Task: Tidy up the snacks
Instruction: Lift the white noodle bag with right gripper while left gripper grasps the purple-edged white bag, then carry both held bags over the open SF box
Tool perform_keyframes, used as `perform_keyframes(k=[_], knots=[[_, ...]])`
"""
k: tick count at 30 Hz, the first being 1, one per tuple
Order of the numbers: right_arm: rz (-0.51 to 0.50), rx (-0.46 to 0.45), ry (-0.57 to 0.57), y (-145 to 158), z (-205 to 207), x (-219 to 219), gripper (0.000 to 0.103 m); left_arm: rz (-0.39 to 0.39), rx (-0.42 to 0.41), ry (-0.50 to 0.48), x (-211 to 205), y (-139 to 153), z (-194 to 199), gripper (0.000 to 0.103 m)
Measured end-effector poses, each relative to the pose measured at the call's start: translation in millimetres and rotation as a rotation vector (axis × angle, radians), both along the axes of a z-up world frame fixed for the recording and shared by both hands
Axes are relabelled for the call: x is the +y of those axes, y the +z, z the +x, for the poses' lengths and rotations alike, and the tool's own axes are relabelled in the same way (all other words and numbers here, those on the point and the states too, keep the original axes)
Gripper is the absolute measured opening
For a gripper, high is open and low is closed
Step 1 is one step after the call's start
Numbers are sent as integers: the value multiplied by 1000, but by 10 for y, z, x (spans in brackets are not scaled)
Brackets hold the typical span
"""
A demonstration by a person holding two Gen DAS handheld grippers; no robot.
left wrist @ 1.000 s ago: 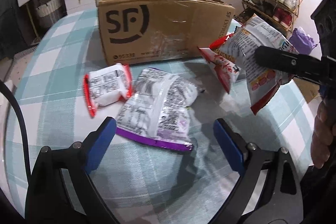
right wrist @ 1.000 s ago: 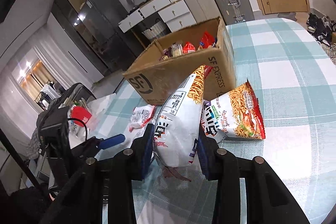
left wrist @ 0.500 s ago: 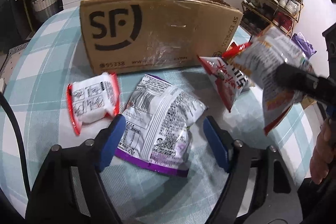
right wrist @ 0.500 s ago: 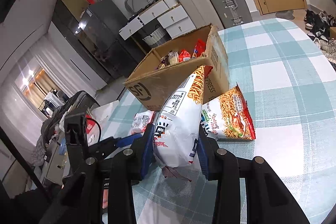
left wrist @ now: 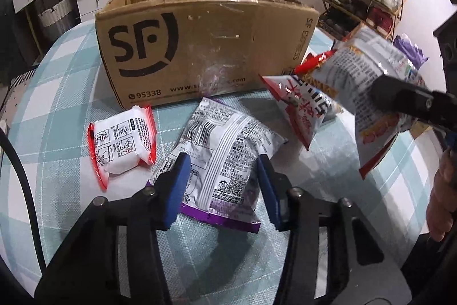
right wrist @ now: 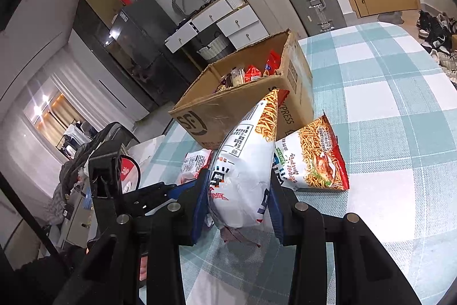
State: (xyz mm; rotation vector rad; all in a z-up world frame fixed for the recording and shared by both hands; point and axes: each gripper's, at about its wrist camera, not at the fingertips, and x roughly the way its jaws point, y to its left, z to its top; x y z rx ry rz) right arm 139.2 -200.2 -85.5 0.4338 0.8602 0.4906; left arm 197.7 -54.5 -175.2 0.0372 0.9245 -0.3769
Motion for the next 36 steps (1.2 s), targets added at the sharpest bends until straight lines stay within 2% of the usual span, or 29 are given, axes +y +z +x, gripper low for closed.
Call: perform_keyframes(k=[1,2,3,4,6,8,13,19,20,25,30,36], knots=[[0,-1,0,0,0,0,38,-13,6,-2,8,6,-8,46],[2,-2,-1,5,-1,-3,38,-36,21,-4,9,16,2,56],[6,-3,-2,11,-2,-9,38,-43,40,-5,-6,13,17,77],[9,-3,-3,15,0,-16,38,-43,51,-5,-24,11,25,82],[13,-4,-6,23,7,-28,38,13,6,1,-88,32,27,83],[16,-5,-8,24,10,-44,38,80,3,-20,-177,9,64,83],[25,-4,-14,21,17,-107,38,166,-16,-48,-284,-58,95,83],[32,0,-14,19,16,-124,38,197,-31,-86,-323,-77,75,70],[33,1,-14,18,18,-130,38,206,-37,-102,-334,-75,58,65],[32,2,-19,13,28,-134,38,231,-50,-135,-362,-93,-22,50],[40,5,-28,1,22,-163,38,180,-43,-134,-279,-37,-108,37],[45,10,-41,-5,-5,-192,38,143,-34,-134,-183,29,-226,29]])
